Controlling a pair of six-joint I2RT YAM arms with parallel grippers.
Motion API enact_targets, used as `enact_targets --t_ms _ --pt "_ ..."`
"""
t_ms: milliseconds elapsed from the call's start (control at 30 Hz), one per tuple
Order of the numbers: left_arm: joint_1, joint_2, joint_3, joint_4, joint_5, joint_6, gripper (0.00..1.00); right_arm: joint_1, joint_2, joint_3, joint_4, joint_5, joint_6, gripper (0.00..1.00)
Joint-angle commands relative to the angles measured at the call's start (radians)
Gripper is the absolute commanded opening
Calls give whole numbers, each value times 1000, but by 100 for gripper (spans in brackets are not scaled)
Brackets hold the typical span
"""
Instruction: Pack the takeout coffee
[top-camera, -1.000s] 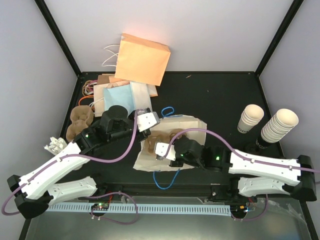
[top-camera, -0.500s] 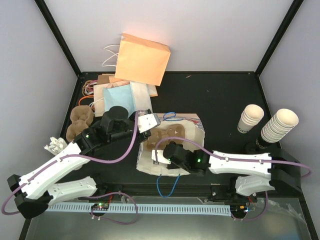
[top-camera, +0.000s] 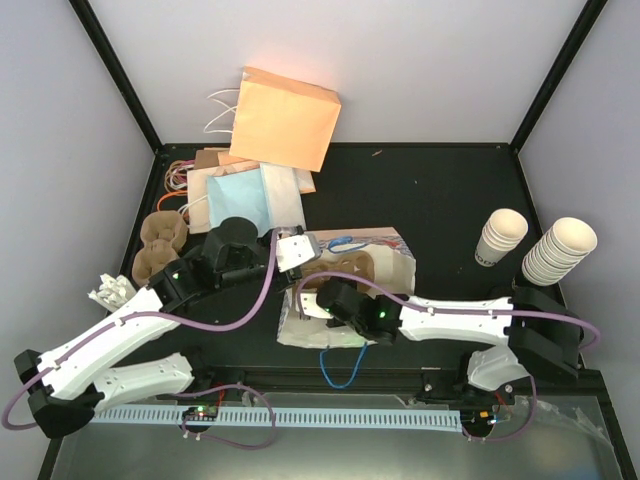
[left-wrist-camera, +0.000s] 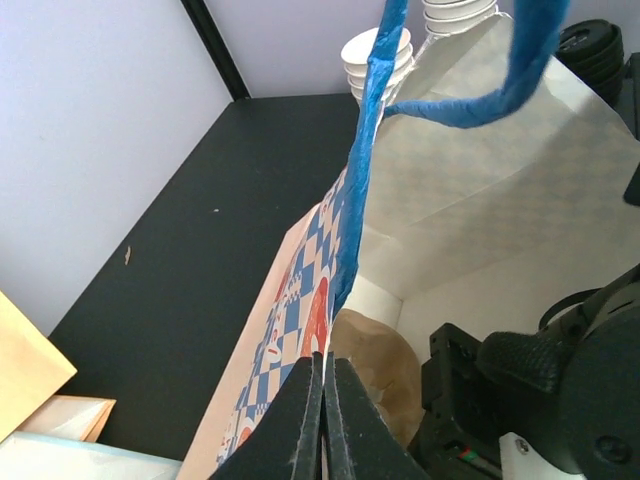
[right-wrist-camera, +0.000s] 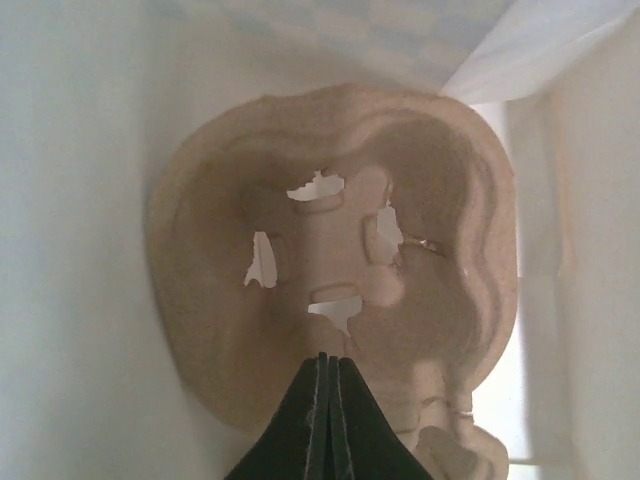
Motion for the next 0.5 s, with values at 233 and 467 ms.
enact_targets --t_ms 233,467 --pt "-8 -42 3 3 51 12 2 -29 94 28 46 79 -111 1" --pt "-8 -48 10 -7 91 11 2 -52 152 41 51 115 -126 1"
